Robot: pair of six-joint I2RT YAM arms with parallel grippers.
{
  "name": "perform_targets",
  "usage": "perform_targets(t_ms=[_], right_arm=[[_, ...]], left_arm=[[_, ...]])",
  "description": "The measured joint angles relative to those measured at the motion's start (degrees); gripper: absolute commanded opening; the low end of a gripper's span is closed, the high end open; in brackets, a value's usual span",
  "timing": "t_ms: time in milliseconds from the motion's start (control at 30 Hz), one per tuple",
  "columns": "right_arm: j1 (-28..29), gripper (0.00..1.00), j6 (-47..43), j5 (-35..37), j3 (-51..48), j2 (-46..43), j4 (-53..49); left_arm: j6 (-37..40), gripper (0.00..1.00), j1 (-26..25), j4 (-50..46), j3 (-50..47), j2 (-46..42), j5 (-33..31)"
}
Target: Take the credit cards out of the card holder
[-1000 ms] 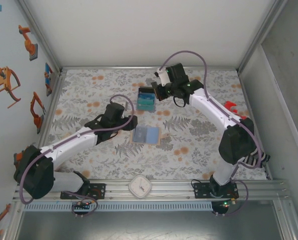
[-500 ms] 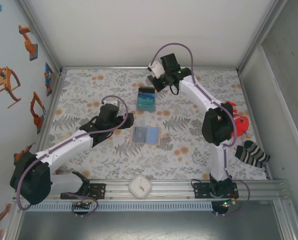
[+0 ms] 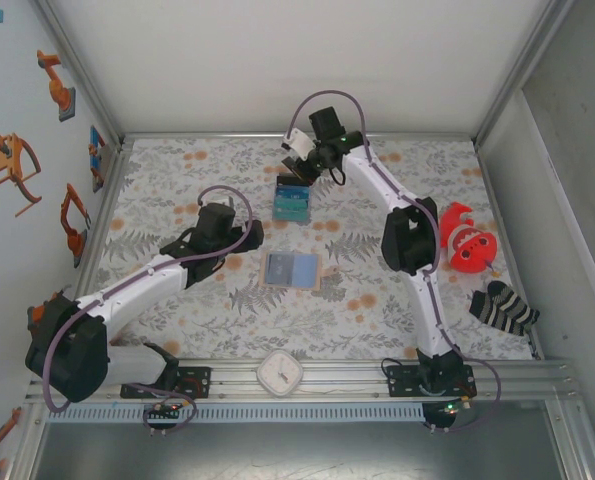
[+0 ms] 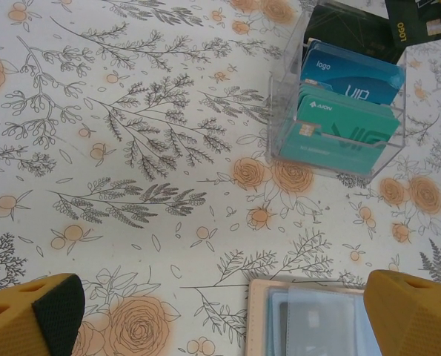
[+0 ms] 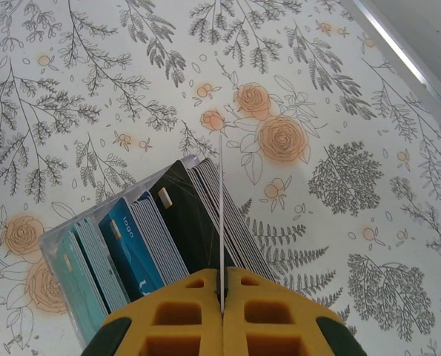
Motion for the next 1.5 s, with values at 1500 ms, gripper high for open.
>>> perform_targets(t_ms=[1500], right_arm=[[-0.2,0.28,-1.5,7.5,3.9,2.7,-12.2]], left_arm=[[-1.4,0.97,0.5,0.2,0.0,-1.0,1.5]])
